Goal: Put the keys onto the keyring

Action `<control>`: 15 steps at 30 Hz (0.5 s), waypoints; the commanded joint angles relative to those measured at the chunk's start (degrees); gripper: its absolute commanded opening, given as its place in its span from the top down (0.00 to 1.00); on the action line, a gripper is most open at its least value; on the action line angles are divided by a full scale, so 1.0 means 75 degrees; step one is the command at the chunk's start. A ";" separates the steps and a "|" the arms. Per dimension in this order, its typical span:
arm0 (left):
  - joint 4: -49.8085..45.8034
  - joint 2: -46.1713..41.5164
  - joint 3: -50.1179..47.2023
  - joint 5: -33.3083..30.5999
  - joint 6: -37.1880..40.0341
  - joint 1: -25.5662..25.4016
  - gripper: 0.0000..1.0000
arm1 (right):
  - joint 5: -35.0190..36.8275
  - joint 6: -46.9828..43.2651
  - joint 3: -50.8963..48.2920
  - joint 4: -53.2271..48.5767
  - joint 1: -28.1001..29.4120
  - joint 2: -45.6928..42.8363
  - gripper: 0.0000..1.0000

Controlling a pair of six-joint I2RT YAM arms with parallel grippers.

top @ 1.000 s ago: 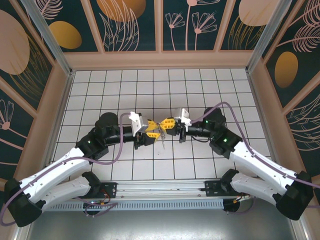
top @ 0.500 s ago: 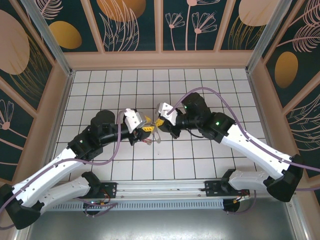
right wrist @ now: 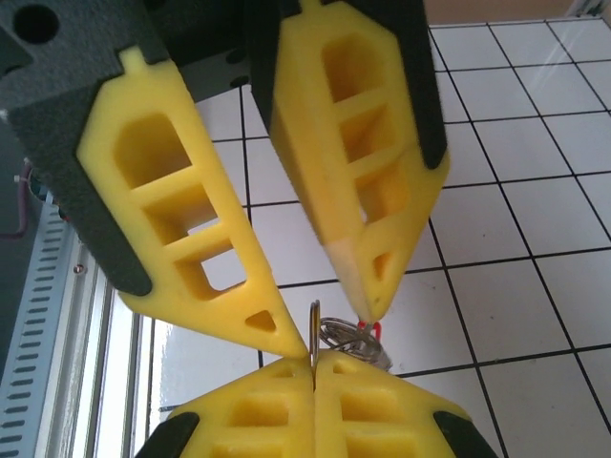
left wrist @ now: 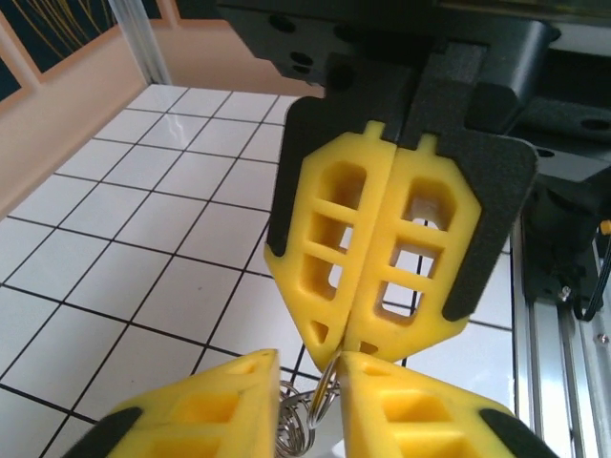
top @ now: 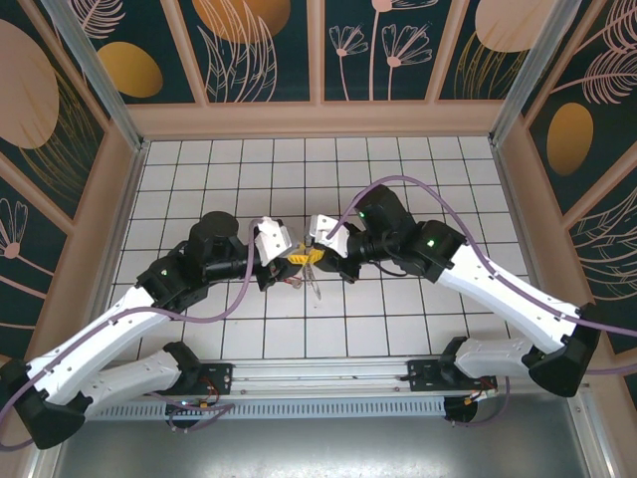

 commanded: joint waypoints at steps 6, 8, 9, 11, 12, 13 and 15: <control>-0.0352 0.0293 0.0276 0.0442 0.0252 -0.0015 0.87 | -0.0370 -0.0242 0.0072 0.0166 0.0088 -0.0131 1.00; -0.0446 0.0341 0.0302 0.0486 0.0286 -0.0018 0.93 | -0.0388 -0.0264 0.0072 0.0157 0.0092 -0.0125 1.00; -0.0464 0.0353 0.0303 0.0506 0.0296 -0.0025 0.96 | -0.0376 -0.0267 0.0072 0.0157 0.0089 -0.0131 1.00; -0.0471 0.0365 0.0277 0.0528 0.0299 -0.0014 0.98 | -0.0353 -0.0288 0.0060 0.0171 0.0085 -0.0144 1.00; -0.0468 0.0365 0.0257 0.0541 0.0297 -0.0025 0.99 | -0.0344 -0.0303 0.0037 0.0190 0.0085 -0.0174 1.00; -0.0471 0.0365 0.0245 0.0551 0.0286 -0.0018 0.98 | -0.0351 -0.0306 0.0031 0.0209 0.0088 -0.0205 1.00; -0.0471 0.0365 0.0200 0.0631 0.0241 -0.0024 0.96 | -0.0341 -0.0305 -0.0015 0.0276 0.0089 -0.0281 1.00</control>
